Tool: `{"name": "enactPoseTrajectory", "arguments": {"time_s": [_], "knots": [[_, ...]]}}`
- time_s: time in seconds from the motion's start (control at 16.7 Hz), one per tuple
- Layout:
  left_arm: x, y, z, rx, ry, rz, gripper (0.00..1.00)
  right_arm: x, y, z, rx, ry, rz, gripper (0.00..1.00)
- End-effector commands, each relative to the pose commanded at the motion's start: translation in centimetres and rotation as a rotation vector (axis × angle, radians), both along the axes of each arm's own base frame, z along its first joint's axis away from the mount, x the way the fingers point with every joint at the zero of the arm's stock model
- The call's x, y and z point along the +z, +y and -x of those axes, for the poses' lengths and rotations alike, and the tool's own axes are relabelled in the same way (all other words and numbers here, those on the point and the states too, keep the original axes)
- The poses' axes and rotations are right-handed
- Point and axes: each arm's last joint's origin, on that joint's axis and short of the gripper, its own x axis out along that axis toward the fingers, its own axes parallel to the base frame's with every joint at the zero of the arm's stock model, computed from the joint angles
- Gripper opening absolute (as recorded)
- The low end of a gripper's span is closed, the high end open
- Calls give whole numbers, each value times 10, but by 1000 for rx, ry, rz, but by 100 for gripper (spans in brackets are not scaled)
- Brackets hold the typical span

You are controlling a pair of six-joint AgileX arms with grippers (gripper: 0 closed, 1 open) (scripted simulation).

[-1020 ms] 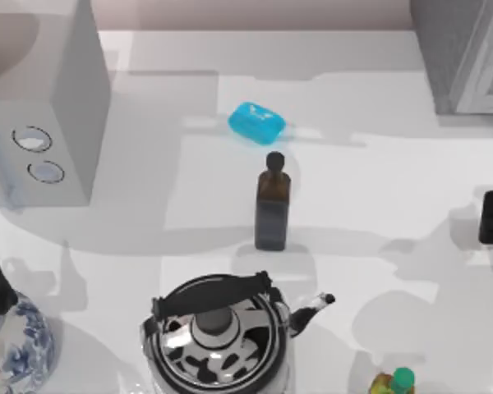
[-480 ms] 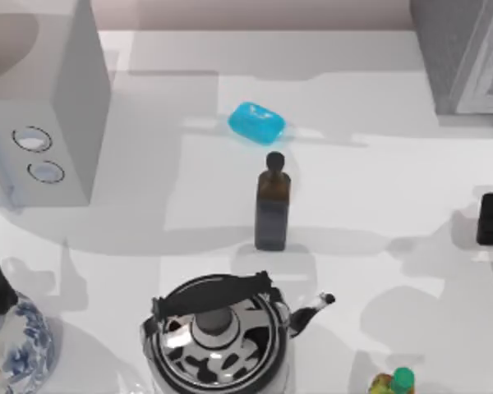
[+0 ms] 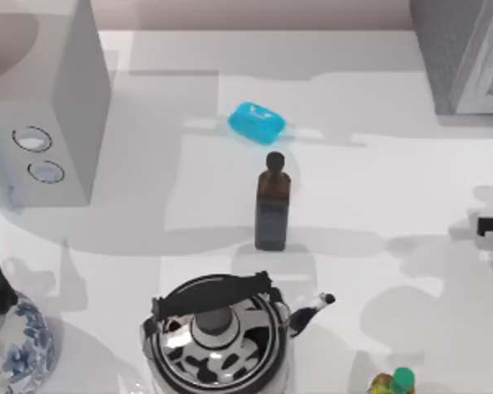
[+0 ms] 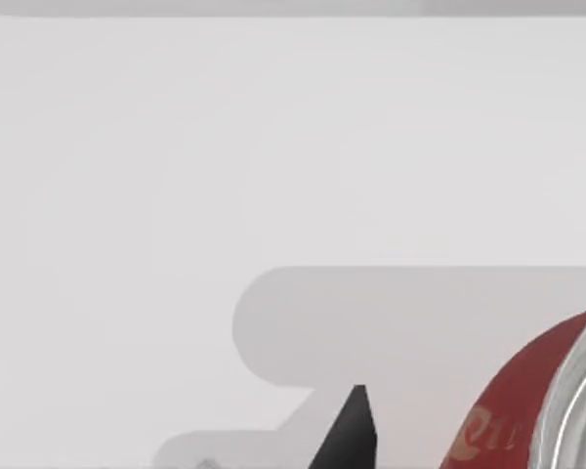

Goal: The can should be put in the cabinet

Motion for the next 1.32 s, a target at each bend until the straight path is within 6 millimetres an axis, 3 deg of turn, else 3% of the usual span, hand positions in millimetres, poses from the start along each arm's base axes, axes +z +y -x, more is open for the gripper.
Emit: {"name": "enactPoseTrajectory", "arguments": {"time_s": [0.18, 0.24, 0.84, 1.08, 1.32], "knots": [[0, 0, 0, 0, 0, 0, 100, 0, 0, 0, 0, 0, 0, 2], [0, 0, 0, 0, 0, 0, 100, 0, 0, 0, 0, 0, 0, 0], [0, 0, 0, 0, 0, 0, 100, 3, 0, -1, -1, -2, -1, 0], [0, 0, 0, 0, 0, 0, 100, 28, 0, -12, -1, -9, -1, 0], [0, 0, 0, 0, 0, 0, 100, 72, 0, -16, -2, 36, -1, 0]]}}
